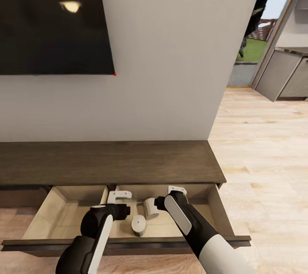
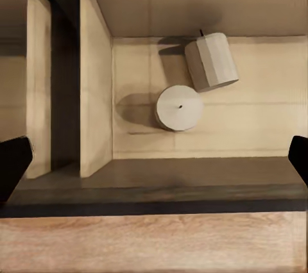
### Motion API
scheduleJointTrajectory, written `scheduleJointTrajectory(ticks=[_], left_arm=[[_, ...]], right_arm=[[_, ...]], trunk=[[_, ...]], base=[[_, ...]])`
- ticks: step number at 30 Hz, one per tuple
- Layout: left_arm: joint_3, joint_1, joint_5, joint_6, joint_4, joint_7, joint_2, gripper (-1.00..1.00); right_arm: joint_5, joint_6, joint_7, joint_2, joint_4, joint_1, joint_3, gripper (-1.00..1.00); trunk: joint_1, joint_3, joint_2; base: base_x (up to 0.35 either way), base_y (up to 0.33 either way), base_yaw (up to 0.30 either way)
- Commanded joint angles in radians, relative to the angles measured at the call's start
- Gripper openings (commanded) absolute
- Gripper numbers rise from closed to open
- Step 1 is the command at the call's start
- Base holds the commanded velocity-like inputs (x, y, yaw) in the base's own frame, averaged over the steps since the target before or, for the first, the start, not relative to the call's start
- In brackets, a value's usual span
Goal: Place each of the two pumpkins and all three candles from the living room inside a cabinet in the living room (use any cabinet), then make sure every cabinet is closed, and position the cauldron so it is next to a table in the living room.
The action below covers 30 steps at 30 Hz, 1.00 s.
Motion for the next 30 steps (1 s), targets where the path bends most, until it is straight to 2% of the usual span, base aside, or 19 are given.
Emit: scheduleJointTrajectory(ticks=[1,6,13,30], left_arm=[[0.001,-0.001,0.000,0.001,0.000,0.000,0.000,1.00],[0.009,-0.005,0.000,0.004,-0.001,0.000,0.000,1.00],[0.010,-0.006,0.000,0.004,-0.001,0.000,0.000,1.00],[0.010,-0.006,0.000,0.004,-0.001,0.000,0.000,1.00]], right_arm=[[0.000,0.000,0.000,0.000,0.000,0.000,0.000,1.00],[-0.001,-0.001,0.000,0.000,0.000,0.000,0.000,1.00],[0.001,-0.001,0.000,0.000,0.000,0.000,0.000,1.00],[0.003,-0.002,-0.001,0.000,-0.001,0.000,0.000,1.00]], trunk=[[-0.004,0.003,0.007],[-0.023,0.019,0.042],[-0.050,0.041,0.091],[-0.115,0.094,0.210]], base=[[0.000,0.000,0.000],[-0.017,0.001,0.000],[-0.175,0.049,0.000],[-0.009,0.003,0.000]])
